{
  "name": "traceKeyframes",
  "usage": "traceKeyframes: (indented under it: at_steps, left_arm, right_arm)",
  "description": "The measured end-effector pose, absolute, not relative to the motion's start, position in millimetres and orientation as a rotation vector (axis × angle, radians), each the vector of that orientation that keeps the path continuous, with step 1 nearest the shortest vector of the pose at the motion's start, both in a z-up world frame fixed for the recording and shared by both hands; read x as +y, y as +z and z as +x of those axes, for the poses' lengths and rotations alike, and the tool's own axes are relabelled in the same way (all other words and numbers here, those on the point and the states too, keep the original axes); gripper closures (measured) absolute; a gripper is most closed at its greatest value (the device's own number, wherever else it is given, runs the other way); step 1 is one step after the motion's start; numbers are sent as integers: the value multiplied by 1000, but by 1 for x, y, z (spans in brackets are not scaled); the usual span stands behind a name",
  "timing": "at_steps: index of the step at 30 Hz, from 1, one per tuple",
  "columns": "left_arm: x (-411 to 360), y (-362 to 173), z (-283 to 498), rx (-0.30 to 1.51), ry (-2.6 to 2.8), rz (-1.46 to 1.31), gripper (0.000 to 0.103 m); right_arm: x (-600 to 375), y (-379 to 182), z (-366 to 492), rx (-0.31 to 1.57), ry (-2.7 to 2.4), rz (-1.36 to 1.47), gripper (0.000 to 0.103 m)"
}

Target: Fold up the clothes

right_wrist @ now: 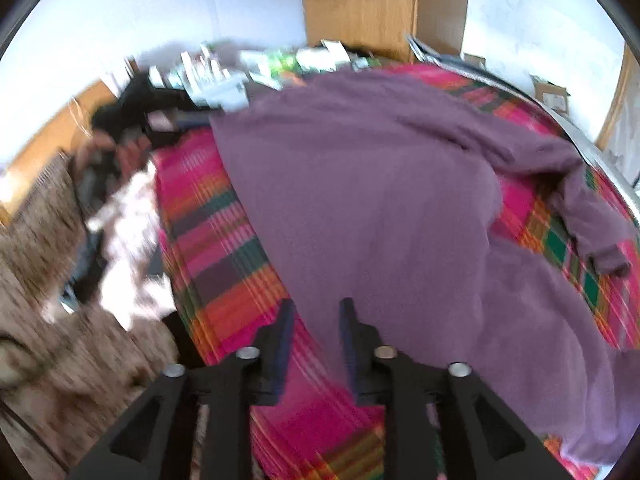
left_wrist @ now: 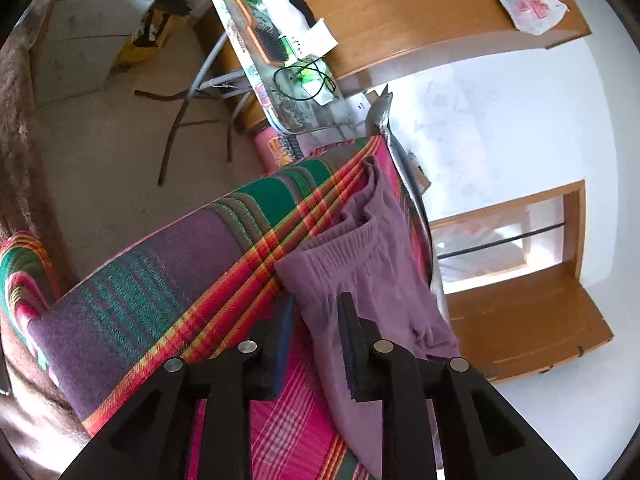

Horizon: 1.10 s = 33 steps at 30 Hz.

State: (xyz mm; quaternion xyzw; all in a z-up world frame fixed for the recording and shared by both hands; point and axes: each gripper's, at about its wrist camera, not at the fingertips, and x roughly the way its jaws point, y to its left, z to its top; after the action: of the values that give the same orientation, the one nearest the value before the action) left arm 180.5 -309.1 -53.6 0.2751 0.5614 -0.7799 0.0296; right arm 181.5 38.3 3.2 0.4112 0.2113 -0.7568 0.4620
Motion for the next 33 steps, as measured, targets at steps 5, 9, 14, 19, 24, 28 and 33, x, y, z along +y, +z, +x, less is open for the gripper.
traceKeyframes:
  at_steps: [5, 9, 14, 19, 24, 28, 33]
  left_arm:
    - [-309, -55, 180, 1752, -2437, 851, 80]
    - [-312, -57, 183, 1807, -2436, 841, 80]
    - [-315, -56, 183, 1829, -2467, 875, 80]
    - [-322, -57, 181, 1827, -2474, 883, 80]
    - [-328, -55, 170, 1808, -2494, 951, 80]
    - [-329, -55, 160, 1792, -2504, 1018, 80]
    - [-328, -55, 159, 1814, -2485, 1048, 80]
  right_arm:
    - [-22, 10, 184, 587, -1840, 904, 64]
    - [-86, -1, 196, 700, -1834, 796, 64]
    - [-150, -13, 194, 677, -1821, 785, 64]
    - [-194, -28, 191, 699, -1788, 819, 64]
    - [-216, -41, 189, 731, -1836, 819, 64]
    - [-217, -43, 175, 656, -1876, 865, 78]
    - [-219, -42, 175, 671, -1914, 843, 100]
